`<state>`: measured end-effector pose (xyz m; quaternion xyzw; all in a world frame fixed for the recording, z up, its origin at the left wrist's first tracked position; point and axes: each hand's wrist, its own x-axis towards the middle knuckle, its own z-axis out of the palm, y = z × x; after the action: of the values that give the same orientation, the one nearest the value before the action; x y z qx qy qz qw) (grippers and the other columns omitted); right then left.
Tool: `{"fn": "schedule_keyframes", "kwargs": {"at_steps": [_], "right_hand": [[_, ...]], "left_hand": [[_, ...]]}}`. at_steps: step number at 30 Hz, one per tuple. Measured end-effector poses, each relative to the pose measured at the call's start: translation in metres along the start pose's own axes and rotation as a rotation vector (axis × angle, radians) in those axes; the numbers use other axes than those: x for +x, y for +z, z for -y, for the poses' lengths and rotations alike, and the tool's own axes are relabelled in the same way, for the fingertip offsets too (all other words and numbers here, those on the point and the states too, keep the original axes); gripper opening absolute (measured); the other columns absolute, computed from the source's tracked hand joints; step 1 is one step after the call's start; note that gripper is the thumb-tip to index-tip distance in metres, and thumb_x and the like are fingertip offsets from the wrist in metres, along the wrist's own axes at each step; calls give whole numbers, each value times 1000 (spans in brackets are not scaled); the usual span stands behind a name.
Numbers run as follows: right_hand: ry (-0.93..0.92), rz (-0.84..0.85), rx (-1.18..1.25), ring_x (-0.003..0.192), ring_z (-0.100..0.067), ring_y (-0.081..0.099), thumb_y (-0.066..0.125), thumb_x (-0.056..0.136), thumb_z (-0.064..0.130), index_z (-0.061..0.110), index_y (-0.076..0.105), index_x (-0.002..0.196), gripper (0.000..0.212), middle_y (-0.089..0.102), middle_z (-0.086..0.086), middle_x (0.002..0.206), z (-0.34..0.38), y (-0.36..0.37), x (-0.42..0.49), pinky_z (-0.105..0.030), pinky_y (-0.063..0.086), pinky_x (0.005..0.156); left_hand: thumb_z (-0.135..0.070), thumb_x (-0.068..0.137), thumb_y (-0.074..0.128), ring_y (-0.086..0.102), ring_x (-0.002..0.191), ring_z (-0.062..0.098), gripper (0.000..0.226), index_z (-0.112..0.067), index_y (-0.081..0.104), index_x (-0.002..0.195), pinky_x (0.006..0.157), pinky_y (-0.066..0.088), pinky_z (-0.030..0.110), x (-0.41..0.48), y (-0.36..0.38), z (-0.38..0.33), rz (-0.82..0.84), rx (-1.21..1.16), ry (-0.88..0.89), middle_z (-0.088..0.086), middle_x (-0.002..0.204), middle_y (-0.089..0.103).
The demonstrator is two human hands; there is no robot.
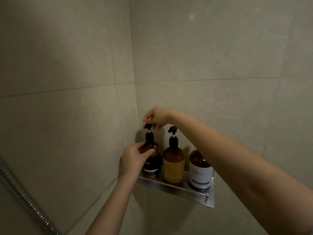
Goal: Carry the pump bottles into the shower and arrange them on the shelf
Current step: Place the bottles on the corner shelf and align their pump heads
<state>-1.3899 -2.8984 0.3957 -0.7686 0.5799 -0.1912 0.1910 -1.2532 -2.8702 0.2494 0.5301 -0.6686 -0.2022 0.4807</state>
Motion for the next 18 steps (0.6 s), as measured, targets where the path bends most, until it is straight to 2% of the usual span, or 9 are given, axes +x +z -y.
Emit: {"fn": "schedule_keyframes", "kwargs": {"at_steps": [3, 6, 9, 12, 15, 18], "right_hand": [[-17, -6, -24, 73, -9, 56, 48, 93, 13, 29, 67, 82, 27, 62, 2, 99, -1, 3, 2, -20, 45, 57], [1, 4, 12, 65, -9, 53, 49, 93, 13, 21, 70, 94, 22, 62, 3, 86, -2, 1, 0, -19, 45, 54], [49, 25, 113, 60, -9, 52, 53, 92, 16, 13, 70, 101, 19, 60, 1, 75, -1, -2, -4, -17, 46, 50], [75, 10, 138, 59, -8, 53, 56, 91, 18, 12, 69, 98, 16, 60, 1, 72, 1, -2, -4, -16, 46, 47], [110, -40, 130, 56, -8, 53, 57, 91, 19, 15, 67, 86, 11, 59, 1, 69, 4, 2, -2, -15, 45, 41], [130, -60, 105, 58, -9, 55, 58, 91, 21, 18, 65, 81, 12, 60, 0, 71, 6, 4, -6, -16, 46, 45]], "left_hand": [[-44, 70, 74, 65, 100, 13, 57, -19, 63, 120, 82, 51, 27, 1, 0, 0, -2, 8, -6, -1, 113, 70], [-47, 69, 74, 65, 101, 14, 59, -20, 63, 120, 86, 54, 33, 2, 0, 2, 7, 13, -12, -1, 113, 70], [-49, 67, 74, 65, 101, 14, 61, -21, 63, 121, 84, 52, 29, 3, 0, 2, 19, 12, -20, -1, 114, 70], [-50, 67, 74, 65, 102, 14, 62, -21, 63, 121, 83, 51, 28, 5, -1, 2, 31, 23, -26, -2, 115, 70], [-49, 67, 74, 65, 101, 14, 62, -20, 63, 121, 85, 53, 31, 5, -2, 2, 37, 16, -25, -1, 115, 70], [-47, 69, 74, 64, 104, 15, 61, -20, 62, 122, 85, 52, 31, 4, -1, 2, 36, 8, -14, 0, 117, 69]]}}
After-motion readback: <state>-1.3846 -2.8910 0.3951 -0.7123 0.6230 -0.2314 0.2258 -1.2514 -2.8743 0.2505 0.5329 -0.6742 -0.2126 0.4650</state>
